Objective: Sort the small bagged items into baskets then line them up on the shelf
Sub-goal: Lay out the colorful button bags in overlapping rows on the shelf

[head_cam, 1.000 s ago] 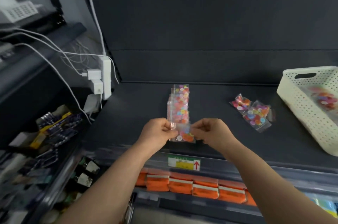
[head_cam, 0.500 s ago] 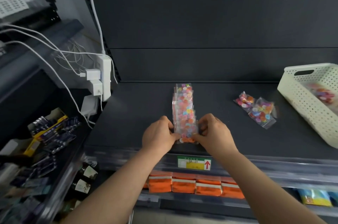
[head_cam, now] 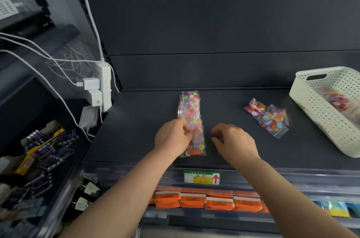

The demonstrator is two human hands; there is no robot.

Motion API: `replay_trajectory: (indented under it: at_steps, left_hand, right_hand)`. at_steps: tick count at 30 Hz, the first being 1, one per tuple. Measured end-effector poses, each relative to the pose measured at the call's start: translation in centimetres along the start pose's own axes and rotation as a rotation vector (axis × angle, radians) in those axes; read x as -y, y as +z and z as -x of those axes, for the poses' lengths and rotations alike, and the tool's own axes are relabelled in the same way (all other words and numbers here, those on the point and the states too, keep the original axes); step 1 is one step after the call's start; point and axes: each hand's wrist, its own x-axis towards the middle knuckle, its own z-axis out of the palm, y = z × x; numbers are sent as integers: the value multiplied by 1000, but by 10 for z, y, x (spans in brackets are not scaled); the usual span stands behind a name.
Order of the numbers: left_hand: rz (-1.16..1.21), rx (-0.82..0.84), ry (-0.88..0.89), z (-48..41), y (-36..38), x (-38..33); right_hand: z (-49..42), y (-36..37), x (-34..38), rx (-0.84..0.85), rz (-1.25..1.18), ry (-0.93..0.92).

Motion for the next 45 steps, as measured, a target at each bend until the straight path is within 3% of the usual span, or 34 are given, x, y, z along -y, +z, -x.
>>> replay_trajectory:
  at_steps: [5, 13, 19, 23, 29, 32, 35, 40, 45]
  left_hand:
    - [53, 43, 71, -12, 16, -39]
    - [23, 100, 106, -32, 49, -102]
    - [89, 149, 85, -55, 74, -141]
    - [123, 103, 33, -77, 90, -166]
    - [368, 5, -77, -92, 99, -180]
    - [496, -41, -23, -86, 90, -178]
    - [586, 46, 83, -73, 76, -174]
    - [670, 182, 139, -50, 59, -161]
    - [778, 114, 55, -39, 48, -148]
  right_hand:
    - [-4, -17, -37, -75, 202, 21]
    - [-12, -42, -101, -197, 315, 63]
    - [-12, -51, -133, -47, 249, 28]
    - [-7, -54, -146, -39, 219, -18]
    - [-8, -65, -157, 10, 217, -4]
    - [-11, -70, -157, -99, 101, 12]
    - [-18, -69, -148, -195, -180, 53]
    - [-27, -66, -128, -98, -534, 162]
    - [-27, -53, -114, -32, -885, 332]
